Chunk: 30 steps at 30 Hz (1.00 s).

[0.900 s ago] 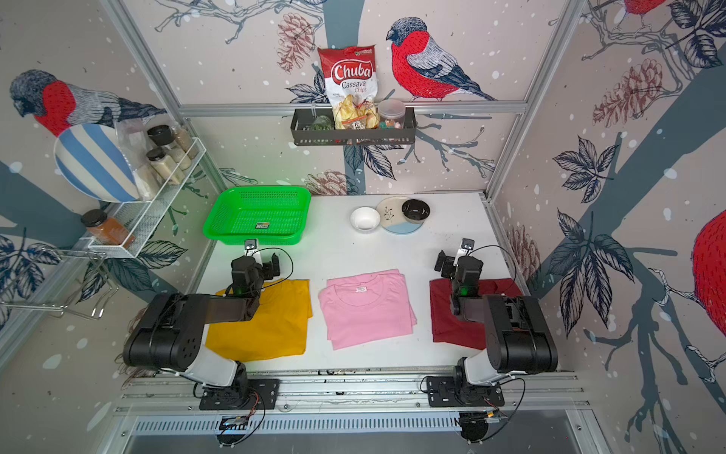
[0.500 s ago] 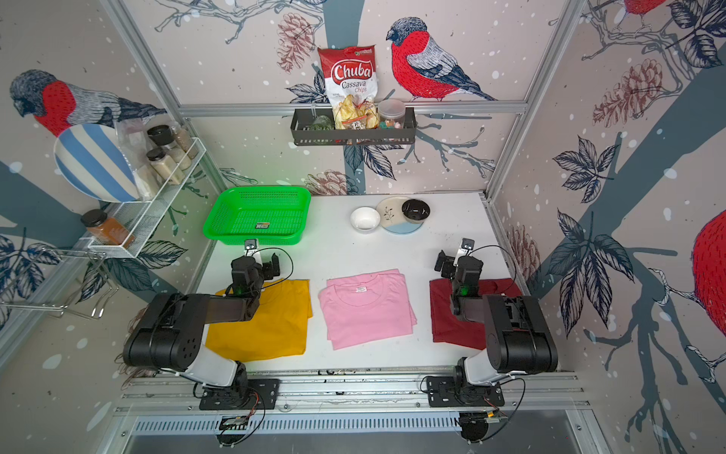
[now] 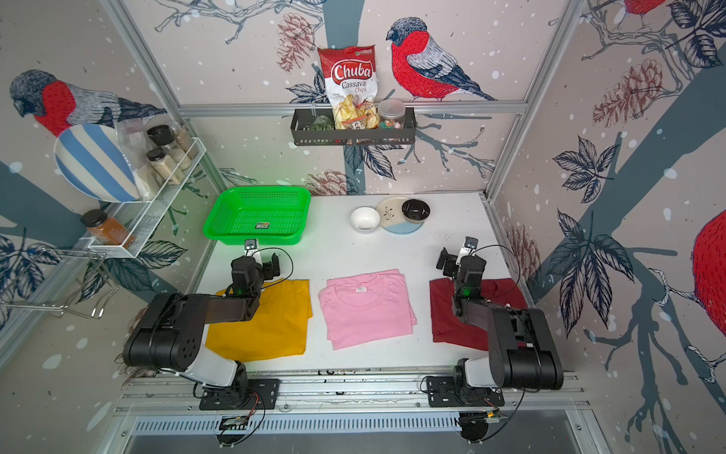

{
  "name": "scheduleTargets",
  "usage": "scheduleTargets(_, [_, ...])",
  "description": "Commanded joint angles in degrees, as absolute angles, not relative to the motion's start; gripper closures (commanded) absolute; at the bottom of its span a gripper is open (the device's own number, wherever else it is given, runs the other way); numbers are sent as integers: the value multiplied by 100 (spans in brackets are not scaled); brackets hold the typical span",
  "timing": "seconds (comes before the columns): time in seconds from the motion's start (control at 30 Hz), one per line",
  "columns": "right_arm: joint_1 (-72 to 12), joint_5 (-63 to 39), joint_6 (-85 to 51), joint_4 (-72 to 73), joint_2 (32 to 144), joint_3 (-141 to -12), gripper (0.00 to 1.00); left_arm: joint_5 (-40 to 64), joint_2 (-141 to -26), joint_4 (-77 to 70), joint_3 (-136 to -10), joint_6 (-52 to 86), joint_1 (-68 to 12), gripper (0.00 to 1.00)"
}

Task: Put the folded t-shirts into the basket
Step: Pick up the T-shirt from the center of the board.

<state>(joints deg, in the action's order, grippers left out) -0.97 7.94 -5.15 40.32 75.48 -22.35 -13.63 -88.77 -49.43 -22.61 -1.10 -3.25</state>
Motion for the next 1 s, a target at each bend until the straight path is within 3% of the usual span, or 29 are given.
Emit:
scheduleTargets(0.0, [-92, 1159, -805, 1878, 6706, -2854, 0, -980, -8799, -5179, -2145, -277, -340, 1])
scheduleTargets(0.1, [-181, 1277, -1115, 92, 6128, -3747, 0, -322, -8433, -5229, -1936, -478, -342, 2])
scheduleTargets(0.17, [-250, 1866, -1593, -637, 5922, -4200, 0, -25, -8138, -5008, -1946, -579, -341, 2])
scheduleTargets(0.3, [-231, 3159, -2026, -1455, 5740, -4785, 0, 798, -7273, -4089, -2055, -889, -339, 2])
scheduleTargets(0.43, [-110, 4129, -2699, -2284, 5697, -5129, 0, 797, -6961, -3261, -2396, -1100, -324, 2])
scheduleTargets(0.5, [159, 3615, -2755, -2301, 5519, -5146, 0, 732, -6950, -1823, -3061, -1359, -317, 2])
scheduleTargets(0.6, [93, 2049, -2233, -1875, 5279, -5079, 0, 1023, -7096, 640, -4130, -2299, -317, 2])
scheduleTargets(0.7, [-1014, 1470, -1239, -1461, 5414, -5017, 0, 1099, -7212, 2149, -4765, -2784, -292, 4])
scheduleTargets(0.87, [-3593, 964, 919, -970, 6239, -4937, 0, 1849, -7090, 3801, -5212, -3294, -61, 4])
scheduleTargets(0.97, [-4609, 502, 1600, 256, 6848, -4557, 0, 1923, -6948, 4310, -5207, -3523, 95, 4])
